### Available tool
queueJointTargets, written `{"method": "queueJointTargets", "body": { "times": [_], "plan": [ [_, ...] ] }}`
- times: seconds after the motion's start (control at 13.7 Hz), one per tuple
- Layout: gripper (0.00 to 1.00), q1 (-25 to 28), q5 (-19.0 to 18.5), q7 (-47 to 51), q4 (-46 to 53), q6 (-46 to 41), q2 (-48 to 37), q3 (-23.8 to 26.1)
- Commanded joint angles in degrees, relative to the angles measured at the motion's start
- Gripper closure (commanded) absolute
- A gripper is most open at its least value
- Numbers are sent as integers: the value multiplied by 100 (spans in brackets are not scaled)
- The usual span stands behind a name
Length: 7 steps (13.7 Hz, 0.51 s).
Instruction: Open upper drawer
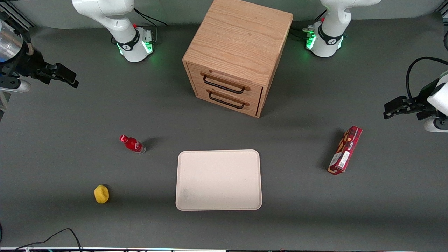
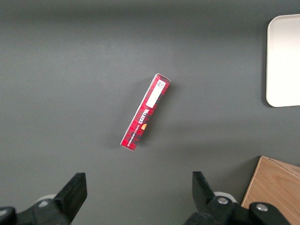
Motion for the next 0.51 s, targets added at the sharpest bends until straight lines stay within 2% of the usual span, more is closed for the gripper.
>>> {"method": "queueJointTargets", "body": {
  "times": [0.0,0.29,0.37,0.44],
  "plan": [
    [0,97,90,-60,176,-298,37,-125],
    [0,132,107,-60,335,-317,160,-90],
    [0,141,116,-278,343,-326,169,-55],
    [0,219,290,-846,369,-308,195,15]
  ]
}}
